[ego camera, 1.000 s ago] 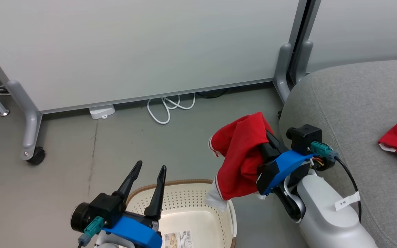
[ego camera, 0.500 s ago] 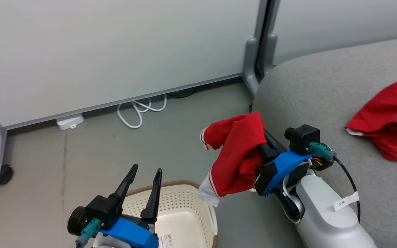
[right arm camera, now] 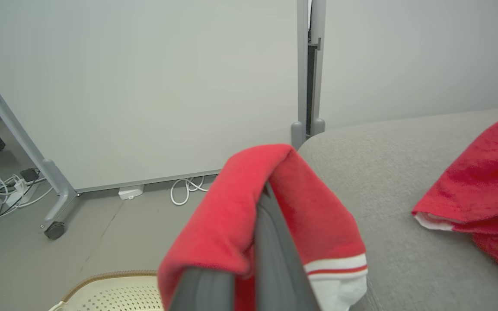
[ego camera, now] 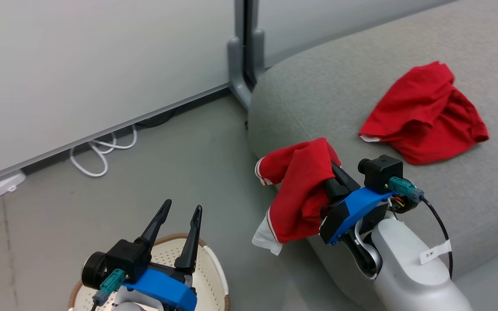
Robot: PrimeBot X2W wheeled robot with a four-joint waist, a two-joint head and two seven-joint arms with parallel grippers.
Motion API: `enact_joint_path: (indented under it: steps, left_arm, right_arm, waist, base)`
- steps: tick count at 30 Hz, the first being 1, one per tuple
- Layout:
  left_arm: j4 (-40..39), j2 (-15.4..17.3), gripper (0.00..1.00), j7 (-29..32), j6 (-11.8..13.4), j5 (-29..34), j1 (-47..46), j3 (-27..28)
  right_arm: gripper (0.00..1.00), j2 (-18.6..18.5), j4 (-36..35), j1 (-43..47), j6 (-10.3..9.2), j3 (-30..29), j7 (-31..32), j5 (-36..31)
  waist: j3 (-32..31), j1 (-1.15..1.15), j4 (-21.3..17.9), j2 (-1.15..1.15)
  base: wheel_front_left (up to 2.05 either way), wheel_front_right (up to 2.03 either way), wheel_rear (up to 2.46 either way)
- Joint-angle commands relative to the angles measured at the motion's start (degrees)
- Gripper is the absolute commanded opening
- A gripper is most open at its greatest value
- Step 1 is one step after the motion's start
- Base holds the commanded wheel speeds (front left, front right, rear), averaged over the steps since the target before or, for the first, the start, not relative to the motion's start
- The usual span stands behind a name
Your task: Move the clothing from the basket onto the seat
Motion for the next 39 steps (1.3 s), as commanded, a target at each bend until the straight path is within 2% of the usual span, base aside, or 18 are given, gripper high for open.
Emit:
enact_joint_path:
  steps: [1,11,21,30,37,39]
  left_arm:
    - [-0.32,0.42,1.00,-0.15,-0.09,0.32,-0.90,0.00]
    - [-0.22,1.11,1.00,-0.15,-0.09,0.51,-1.45,-0.57]
    - [0.89,2.58,1.00,-0.15,-0.09,-0.48,-4.17,-3.48]
    - [0.97,3.24,1.00,-0.15,-0.09,-1.09,-4.95,-4.21]
    - [0.00,4.13,1.00,-0.15,-0.09,-0.38,-4.94,-3.07]
    - [-0.56,4.65,1.00,-0.15,-0.09,-0.07,-5.20,-2.78]
  right_arm:
    - [0.00,0.13,-0.39,0.69,0.01,-0.14,-0.28,0.38]
    - [0.00,0.29,-1.01,1.61,0.01,-0.89,-0.44,0.90]
    - [0.00,0.31,-3.22,3.25,0.01,-4.48,-0.49,-0.25]
    - [0.00,0.34,-4.92,4.04,0.01,-5.45,-0.50,-0.22]
    - [0.00,0.22,-6.71,-1.31,0.02,-7.09,-0.35,-1.19]
    - [0.00,-1.01,-7.08,-4.15,0.01,-7.76,0.27,-1.58]
  waist:
    - [1.01,0.00,-3.04,0.00]
    - [2.11,0.00,-9.22,0.00]
    - [4.23,0.00,-9.94,0.00]
    - [4.70,0.00,-9.98,0.00]
    - [6.95,0.00,-10.20,0.00]
    - [8.21,0.00,-10.31,0.00]
  base:
    - [0.00,0.00,0.00]
    - [0.00,0.00,0.00]
    - [0.00,0.00,0.00]
    - [0.00,0.00,0.00]
    - [0.00,0.00,0.00]
    - [0.00,0.00,0.00]
